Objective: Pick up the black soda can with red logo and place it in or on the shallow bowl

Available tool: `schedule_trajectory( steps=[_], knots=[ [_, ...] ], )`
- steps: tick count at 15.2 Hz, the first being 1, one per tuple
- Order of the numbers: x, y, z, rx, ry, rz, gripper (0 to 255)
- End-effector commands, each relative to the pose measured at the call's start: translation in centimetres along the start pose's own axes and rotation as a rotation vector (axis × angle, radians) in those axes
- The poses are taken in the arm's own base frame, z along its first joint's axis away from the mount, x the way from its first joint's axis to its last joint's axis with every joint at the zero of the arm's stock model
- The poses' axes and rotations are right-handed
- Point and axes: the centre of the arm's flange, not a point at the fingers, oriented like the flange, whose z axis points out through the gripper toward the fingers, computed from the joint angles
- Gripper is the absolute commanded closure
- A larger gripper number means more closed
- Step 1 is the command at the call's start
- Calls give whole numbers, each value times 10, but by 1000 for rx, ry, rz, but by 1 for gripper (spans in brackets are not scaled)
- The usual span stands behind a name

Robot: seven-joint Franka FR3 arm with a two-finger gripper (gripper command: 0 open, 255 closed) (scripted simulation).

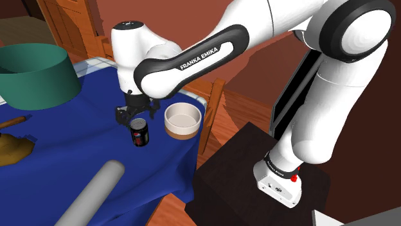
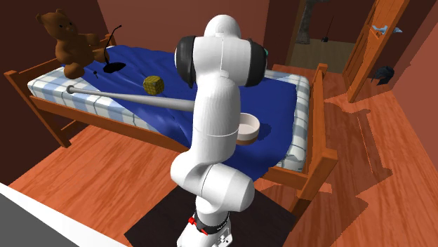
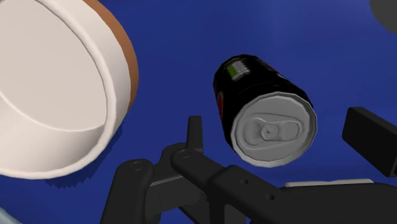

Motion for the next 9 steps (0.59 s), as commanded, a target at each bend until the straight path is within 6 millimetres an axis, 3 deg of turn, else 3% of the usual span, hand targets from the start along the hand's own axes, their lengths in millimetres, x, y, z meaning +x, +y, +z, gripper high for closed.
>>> schedule_trajectory(
  steps=[1,6,9],
  knots=[
    [1,-5,9,1,1,1,0],
    [1,-5,36,1,1,1,0],
    [1,-5,39,1,1,1,0]
  ],
)
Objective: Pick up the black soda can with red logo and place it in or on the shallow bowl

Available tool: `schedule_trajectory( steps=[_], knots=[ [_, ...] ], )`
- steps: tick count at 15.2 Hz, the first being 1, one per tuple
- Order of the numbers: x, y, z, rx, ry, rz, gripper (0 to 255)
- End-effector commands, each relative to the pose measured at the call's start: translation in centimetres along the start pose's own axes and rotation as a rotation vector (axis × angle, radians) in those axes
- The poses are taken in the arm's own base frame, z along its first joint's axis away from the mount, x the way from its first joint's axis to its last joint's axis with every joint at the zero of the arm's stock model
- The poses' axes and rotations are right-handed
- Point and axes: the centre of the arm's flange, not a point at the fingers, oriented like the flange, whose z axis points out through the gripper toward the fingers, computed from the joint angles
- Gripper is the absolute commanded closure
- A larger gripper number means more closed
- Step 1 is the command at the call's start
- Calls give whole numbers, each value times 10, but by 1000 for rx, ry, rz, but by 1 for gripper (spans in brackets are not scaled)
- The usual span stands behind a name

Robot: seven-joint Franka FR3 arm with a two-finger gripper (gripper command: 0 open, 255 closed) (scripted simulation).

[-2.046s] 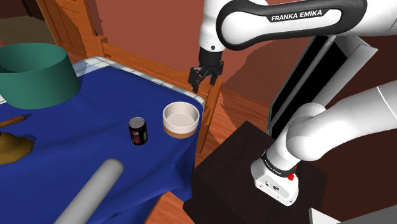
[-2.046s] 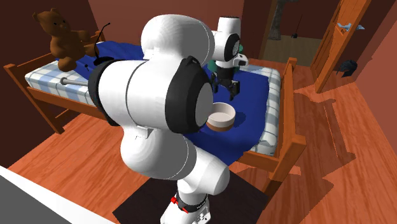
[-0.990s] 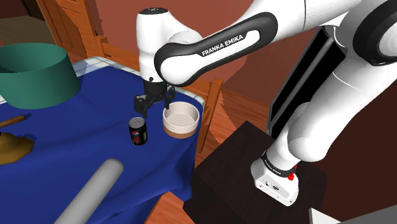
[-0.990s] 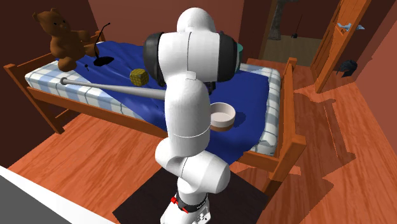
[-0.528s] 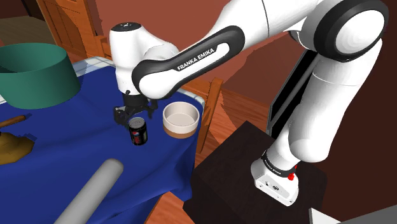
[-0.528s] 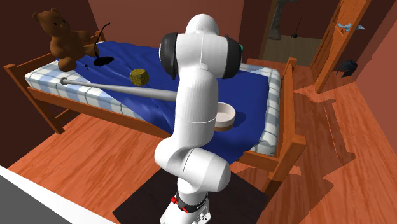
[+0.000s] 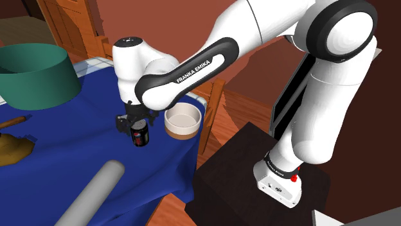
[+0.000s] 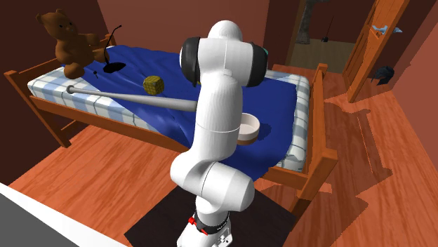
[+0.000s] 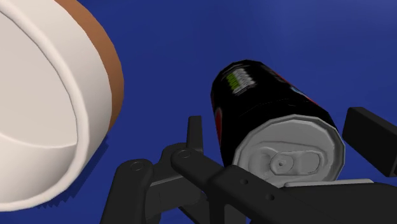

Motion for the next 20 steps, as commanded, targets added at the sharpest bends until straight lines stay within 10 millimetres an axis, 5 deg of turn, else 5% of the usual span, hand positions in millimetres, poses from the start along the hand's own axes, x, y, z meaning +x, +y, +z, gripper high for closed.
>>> schedule_trajectory(
  steps=[1,5,6,15,20],
  knots=[
    [0,0,1,0,0,0,0],
    [0,0,1,0,0,0,0],
    [0,0,1,0,0,0,255],
    [0,0,1,0,0,0,255],
    [0,0,-26,0,0,0,255]
  ],
)
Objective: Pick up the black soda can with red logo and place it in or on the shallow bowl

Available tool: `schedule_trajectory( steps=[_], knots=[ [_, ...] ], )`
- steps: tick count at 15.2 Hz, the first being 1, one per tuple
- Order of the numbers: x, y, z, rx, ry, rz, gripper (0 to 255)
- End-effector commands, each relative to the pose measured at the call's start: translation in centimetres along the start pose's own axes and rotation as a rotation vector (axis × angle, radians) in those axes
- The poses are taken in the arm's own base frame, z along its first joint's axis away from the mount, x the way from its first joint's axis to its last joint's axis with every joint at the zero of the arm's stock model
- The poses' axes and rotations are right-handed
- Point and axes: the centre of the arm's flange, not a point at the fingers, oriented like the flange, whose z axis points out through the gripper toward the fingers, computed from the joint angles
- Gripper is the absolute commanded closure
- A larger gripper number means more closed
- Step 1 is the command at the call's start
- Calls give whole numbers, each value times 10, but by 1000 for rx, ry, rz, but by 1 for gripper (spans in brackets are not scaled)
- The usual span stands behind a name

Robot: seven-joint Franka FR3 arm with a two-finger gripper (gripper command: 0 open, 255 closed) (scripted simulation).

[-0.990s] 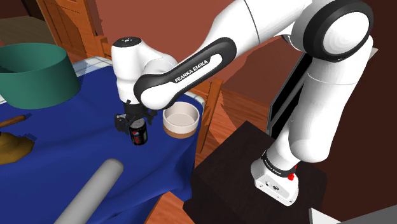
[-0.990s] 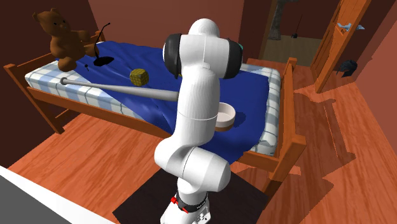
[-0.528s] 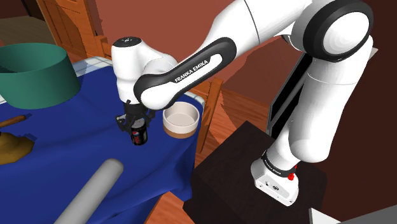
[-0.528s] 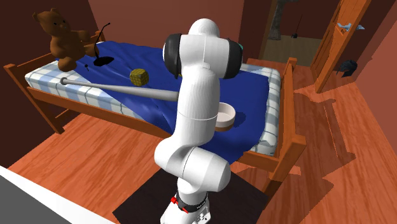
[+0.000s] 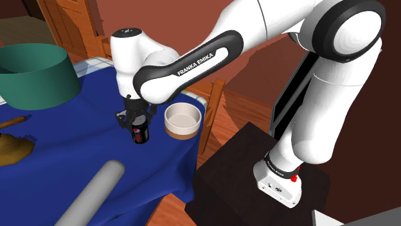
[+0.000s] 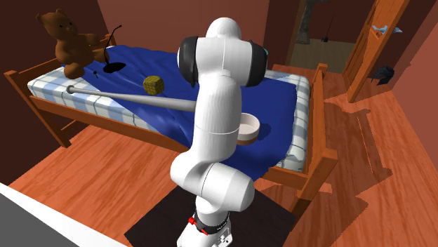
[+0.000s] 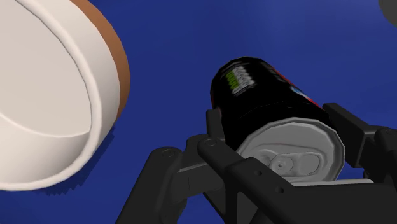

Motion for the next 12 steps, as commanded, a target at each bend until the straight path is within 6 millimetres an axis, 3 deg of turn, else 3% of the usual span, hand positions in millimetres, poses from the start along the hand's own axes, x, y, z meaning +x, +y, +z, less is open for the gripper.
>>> schedule_trajectory(
  steps=[1,12],
  knots=[
    [0,0,-9,0,0,0,255],
    [1,-1,-67,0,0,0,255]
  ],
)
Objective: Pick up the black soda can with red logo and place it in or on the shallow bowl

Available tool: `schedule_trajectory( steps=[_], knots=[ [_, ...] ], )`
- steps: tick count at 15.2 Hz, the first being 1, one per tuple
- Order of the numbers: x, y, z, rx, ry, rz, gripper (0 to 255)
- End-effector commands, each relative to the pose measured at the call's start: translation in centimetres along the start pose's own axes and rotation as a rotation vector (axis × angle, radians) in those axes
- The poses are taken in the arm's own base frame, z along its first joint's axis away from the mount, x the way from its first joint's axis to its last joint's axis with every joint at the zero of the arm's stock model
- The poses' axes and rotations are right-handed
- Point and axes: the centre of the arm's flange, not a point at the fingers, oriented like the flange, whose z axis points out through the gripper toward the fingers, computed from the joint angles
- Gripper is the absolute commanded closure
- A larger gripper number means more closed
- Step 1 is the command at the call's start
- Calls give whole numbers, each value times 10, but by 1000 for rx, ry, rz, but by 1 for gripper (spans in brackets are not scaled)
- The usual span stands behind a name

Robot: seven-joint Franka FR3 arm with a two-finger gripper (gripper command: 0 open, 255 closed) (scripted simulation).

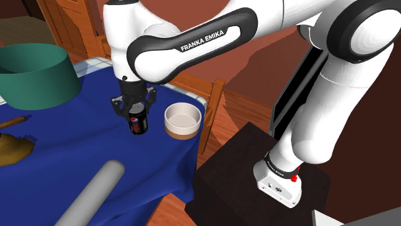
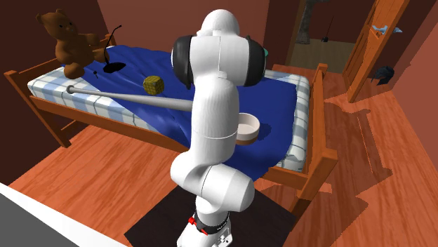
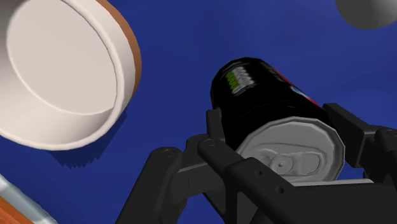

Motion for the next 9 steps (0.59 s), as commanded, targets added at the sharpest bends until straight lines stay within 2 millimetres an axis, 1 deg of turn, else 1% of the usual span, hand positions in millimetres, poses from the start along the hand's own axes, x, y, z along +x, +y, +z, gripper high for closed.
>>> schedule_trajectory(
  steps=[1,9],
  knots=[
    [1,1,-11,0,0,0,255],
    [2,1,-53,0,0,0,255]
  ],
)
